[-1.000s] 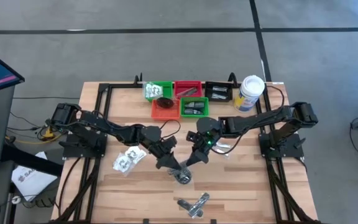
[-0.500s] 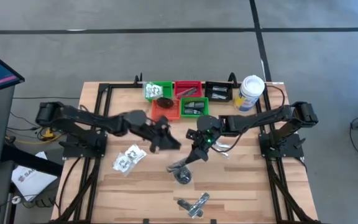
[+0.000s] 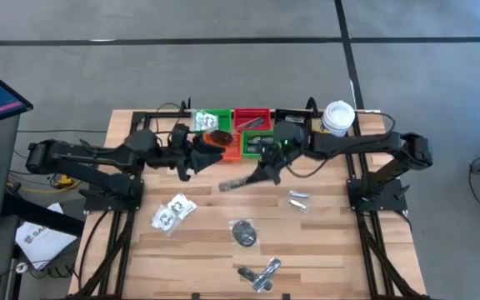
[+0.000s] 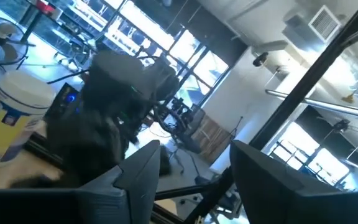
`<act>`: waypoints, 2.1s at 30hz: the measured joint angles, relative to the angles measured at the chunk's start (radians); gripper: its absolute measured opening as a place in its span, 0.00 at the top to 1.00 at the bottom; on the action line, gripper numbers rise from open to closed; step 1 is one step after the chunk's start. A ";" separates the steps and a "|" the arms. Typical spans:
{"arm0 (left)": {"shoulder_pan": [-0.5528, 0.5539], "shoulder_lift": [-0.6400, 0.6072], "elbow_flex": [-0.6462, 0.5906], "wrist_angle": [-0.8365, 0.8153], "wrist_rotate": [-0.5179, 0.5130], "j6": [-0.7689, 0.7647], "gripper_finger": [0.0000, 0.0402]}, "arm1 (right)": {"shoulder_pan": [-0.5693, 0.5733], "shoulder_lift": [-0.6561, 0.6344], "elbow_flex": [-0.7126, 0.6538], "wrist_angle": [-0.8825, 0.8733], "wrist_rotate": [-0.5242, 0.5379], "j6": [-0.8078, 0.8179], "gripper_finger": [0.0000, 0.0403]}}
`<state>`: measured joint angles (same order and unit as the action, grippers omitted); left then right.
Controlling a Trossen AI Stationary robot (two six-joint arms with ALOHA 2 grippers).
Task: Pick & Place Travel size toiletries
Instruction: Put the black comb into the red bin
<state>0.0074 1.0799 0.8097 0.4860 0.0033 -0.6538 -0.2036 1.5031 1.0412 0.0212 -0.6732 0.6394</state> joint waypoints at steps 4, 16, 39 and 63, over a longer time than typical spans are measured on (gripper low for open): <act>0.012 0.038 0.000 0.001 -0.004 0.002 0.55 | -0.117 -0.001 0.000 -0.003 -0.079 -0.045 1.00; 0.118 0.149 0.000 0.005 -0.197 -0.054 0.56 | -0.480 -0.001 0.040 -0.017 -0.212 -0.380 0.99; 0.288 0.148 0.000 0.017 -0.155 -0.061 0.59 | -0.620 0.445 0.640 -0.726 0.093 -1.118 0.99; 0.293 0.148 0.000 0.010 -0.154 -0.031 0.61 | -0.583 0.547 0.641 -0.695 0.255 -1.181 0.98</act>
<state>0.3004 1.2282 0.8097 0.4965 -0.1509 -0.6849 -0.7863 2.0506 1.6821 -0.6738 -0.4184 -0.5414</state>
